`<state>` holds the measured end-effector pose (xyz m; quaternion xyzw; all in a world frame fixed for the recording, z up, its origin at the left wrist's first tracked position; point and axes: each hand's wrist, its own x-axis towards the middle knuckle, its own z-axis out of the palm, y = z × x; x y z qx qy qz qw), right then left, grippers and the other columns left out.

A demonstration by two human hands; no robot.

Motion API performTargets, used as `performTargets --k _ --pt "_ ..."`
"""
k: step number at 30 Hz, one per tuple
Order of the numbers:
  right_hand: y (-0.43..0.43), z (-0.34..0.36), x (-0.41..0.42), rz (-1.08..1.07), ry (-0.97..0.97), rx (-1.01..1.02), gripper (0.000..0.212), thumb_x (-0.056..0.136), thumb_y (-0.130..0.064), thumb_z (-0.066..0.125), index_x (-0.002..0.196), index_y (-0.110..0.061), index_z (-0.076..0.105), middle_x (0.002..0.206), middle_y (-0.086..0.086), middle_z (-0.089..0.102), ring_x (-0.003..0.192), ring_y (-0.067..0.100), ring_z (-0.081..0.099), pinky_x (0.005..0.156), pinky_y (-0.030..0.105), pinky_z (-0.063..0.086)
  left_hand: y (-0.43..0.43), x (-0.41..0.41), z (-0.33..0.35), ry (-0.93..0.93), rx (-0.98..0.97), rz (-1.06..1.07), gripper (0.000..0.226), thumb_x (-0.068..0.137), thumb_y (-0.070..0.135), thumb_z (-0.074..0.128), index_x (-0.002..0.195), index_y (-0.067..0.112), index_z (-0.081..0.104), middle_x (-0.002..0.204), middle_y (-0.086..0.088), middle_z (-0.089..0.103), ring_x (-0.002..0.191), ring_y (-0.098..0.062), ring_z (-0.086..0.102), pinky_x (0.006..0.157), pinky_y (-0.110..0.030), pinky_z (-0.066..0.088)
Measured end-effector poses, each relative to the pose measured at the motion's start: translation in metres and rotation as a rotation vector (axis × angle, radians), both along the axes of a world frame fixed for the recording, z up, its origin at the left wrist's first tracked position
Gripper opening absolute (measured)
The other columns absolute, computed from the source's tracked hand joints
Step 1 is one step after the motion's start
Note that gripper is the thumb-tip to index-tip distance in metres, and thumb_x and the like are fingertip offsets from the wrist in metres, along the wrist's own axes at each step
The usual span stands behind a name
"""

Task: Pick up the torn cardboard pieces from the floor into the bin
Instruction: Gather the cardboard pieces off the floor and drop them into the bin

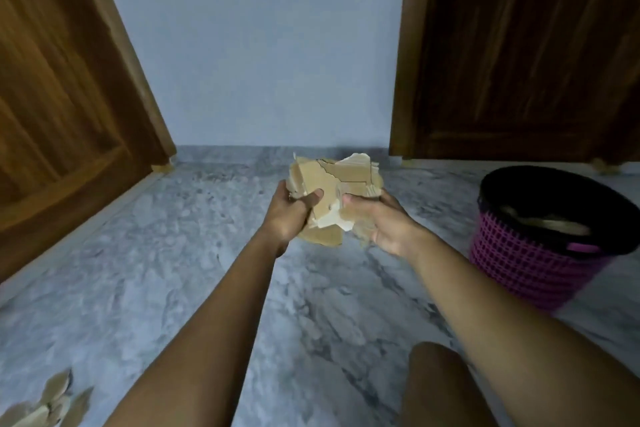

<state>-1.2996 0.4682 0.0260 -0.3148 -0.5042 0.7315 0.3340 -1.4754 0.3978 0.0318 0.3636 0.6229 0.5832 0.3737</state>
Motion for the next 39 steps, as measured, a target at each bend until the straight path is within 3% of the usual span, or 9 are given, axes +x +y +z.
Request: performTargets --k 6,10,14,19,23,26,29,35,39 --pt "0.080 0.020 0.119 -0.255 -0.020 0.044 0.020 0.090 -0.003 0.069 0.097 -0.022 0.070 0.086 -0.006 0.077 0.087 0.019 0.072 0.078 0.036 0.057 0.120 0.117 0.010 -0.011 0.019 -0.161 0.045 0.085 0.023 0.074 0.124 0.020 0.051 0.118 -0.002 0.069 0.105 -0.023 0.068 0.095 -0.051 0.054" --pt "0.147 0.022 0.204 -0.557 -0.121 0.068 0.028 0.090 -0.006 0.069 0.114 -0.017 0.059 0.091 0.008 0.067 0.078 0.031 0.064 0.055 0.032 0.052 0.210 0.210 0.005 -0.005 0.029 -0.273 0.046 0.088 0.021 0.070 0.127 0.017 0.046 0.124 -0.011 0.063 0.108 -0.021 0.063 0.092 -0.044 0.055" --pt "0.206 0.007 0.286 -0.753 -0.273 0.190 0.058 0.087 -0.030 0.072 0.134 -0.019 0.040 0.119 0.003 0.059 0.097 0.016 0.062 0.069 0.029 0.052 0.285 0.298 -0.007 0.028 0.058 -0.373 0.047 0.093 0.021 0.064 0.131 0.020 0.036 0.123 -0.003 0.057 0.105 -0.018 0.063 0.080 -0.037 0.060" --pt "0.250 -0.036 0.364 -0.642 -0.889 0.005 0.106 0.078 -0.067 0.065 0.158 -0.018 0.016 0.155 0.007 0.036 0.132 0.030 0.046 0.097 0.036 0.045 0.332 0.351 -0.048 0.284 -0.228 -0.578 0.071 0.091 0.040 0.062 0.148 0.019 0.024 0.140 -0.006 0.048 0.125 -0.028 0.051 0.105 -0.045 0.045" --pt "0.257 -0.062 0.401 -0.633 -1.107 0.012 0.075 0.097 -0.057 0.051 0.153 -0.009 0.036 0.154 0.014 0.041 0.135 0.034 0.045 0.107 0.039 0.040 0.331 0.347 -0.069 0.337 -0.206 -0.663 0.054 0.095 0.032 0.061 0.143 0.021 0.039 0.127 0.004 0.056 0.121 -0.020 0.055 0.105 -0.041 0.045" --pt "0.251 -0.067 0.393 -0.670 -1.179 0.120 0.046 0.095 -0.050 0.055 0.121 -0.015 0.068 0.116 0.010 0.069 0.102 0.031 0.065 0.092 0.041 0.055 0.324 0.321 -0.077 0.355 -0.239 -0.595 0.060 0.092 0.038 0.064 0.146 0.023 0.044 0.133 -0.005 0.060 0.120 -0.024 0.059 0.102 -0.047 0.050" --pt "0.239 -0.065 0.352 -0.649 -1.179 0.221 0.028 0.092 -0.044 0.055 0.089 -0.021 0.071 0.081 0.004 0.068 0.073 0.026 0.065 0.074 0.041 0.060 0.301 0.286 -0.077 0.366 -0.255 -0.550 0.042 0.091 0.037 0.063 0.131 0.026 0.059 0.115 -0.004 0.070 0.103 -0.021 0.067 0.093 -0.049 0.055" --pt "0.204 -0.051 0.199 -0.366 -1.079 0.440 0.024 0.095 -0.023 0.052 0.082 -0.009 0.065 0.079 0.015 0.064 0.072 0.031 0.059 0.060 0.034 0.044 0.206 0.161 -0.053 0.356 -0.279 -0.364 0.036 0.087 0.041 0.066 0.121 0.031 0.066 0.119 -0.003 0.068 0.110 -0.018 0.065 0.097 -0.044 0.053" --pt "0.144 -0.041 0.064 -0.118 -0.909 0.587 0.025 0.091 -0.022 0.055 0.070 -0.010 0.063 0.075 0.011 0.062 0.075 0.033 0.061 0.068 0.040 0.051 0.095 0.053 -0.028 0.293 -0.281 -0.097 0.033 0.093 0.029 0.065 0.125 0.022 0.065 0.123 -0.006 0.066 0.090 -0.019 0.062 0.077 -0.033 0.051"
